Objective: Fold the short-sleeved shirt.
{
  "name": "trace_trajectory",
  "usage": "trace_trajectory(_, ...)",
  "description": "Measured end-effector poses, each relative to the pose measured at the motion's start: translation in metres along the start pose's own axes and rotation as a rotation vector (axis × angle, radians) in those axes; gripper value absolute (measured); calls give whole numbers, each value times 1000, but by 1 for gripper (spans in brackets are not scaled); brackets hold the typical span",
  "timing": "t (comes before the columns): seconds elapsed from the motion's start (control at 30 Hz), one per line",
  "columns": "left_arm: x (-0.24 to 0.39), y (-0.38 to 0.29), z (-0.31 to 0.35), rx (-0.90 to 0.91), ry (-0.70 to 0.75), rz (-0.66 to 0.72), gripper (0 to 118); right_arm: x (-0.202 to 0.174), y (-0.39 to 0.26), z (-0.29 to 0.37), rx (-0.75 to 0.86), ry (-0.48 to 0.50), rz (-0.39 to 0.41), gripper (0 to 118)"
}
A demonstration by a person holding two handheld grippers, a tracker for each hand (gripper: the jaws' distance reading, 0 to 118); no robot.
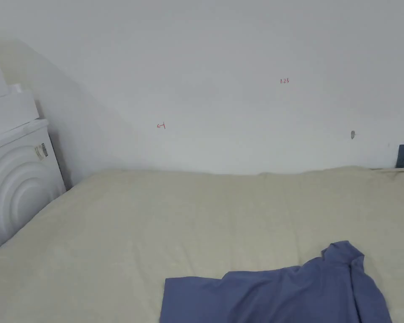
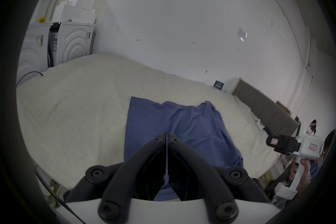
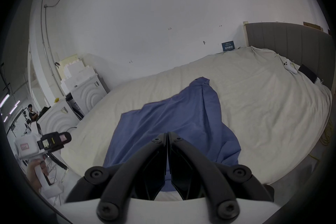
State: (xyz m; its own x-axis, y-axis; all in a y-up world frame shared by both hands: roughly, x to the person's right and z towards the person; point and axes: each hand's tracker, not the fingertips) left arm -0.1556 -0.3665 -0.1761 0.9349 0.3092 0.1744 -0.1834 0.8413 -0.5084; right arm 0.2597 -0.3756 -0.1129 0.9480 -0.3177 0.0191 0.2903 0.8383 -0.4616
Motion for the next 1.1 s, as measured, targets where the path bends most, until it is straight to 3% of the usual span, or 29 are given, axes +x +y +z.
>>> trace_trajectory(0.17,-14,30,-71,-89,-1,19,2,13,-6,-9,-47,9,-27,1)
trace_trajectory(0.33,-37,61,-188,-150,19,-4,2,26,-6,-29,-106,-34,-55,1)
trace_trajectory(0.4,-45,70,-234,-176,64,-34,9,33,-5,-35,-122,-47,-59,1)
trace_trajectory(0.47,-52,75,-275,-194,95,-80,44,39,-5,-41,-143,-59,-74,1)
trace_trajectory(0.53,-58,78,-312,-213,99,-99,94,49,-6,-48,-170,-88,-101,1)
trace_trajectory(0.57,-60,79,-327,-234,109,-126,104,52,-6,-51,-174,-104,-106,2)
trace_trajectory(0.6,-62,80,-342,-249,113,-134,105,57,-7,-54,-177,-118,-115,2)
trace_trajectory(0.77,-73,79,-395,-282,265,-165,104,74,-5,-67,-213,-155,-156,2)
trace_trajectory(0.83,-78,70,-411,-314,260,-160,103,79,-5,-70,-225,-165,-175,2)
trace_trajectory(0.9,-80,56,-420,-379,277,-174,96,81,-5,-73,-233,-162,-185,2)
trace_trajectory(0.97,-69,52,-410,-293,292,-216,94,80,-5,-76,-234,-168,-182,2)
trace_trajectory(1.0,-63,52,-405,-296,294,-221,88,81,-5,-78,-236,-166,-179,2)
trace_trajectory(1.1,-52,50,-402,-287,268,-231,32,83,-6,-84,-251,-152,-175,3)
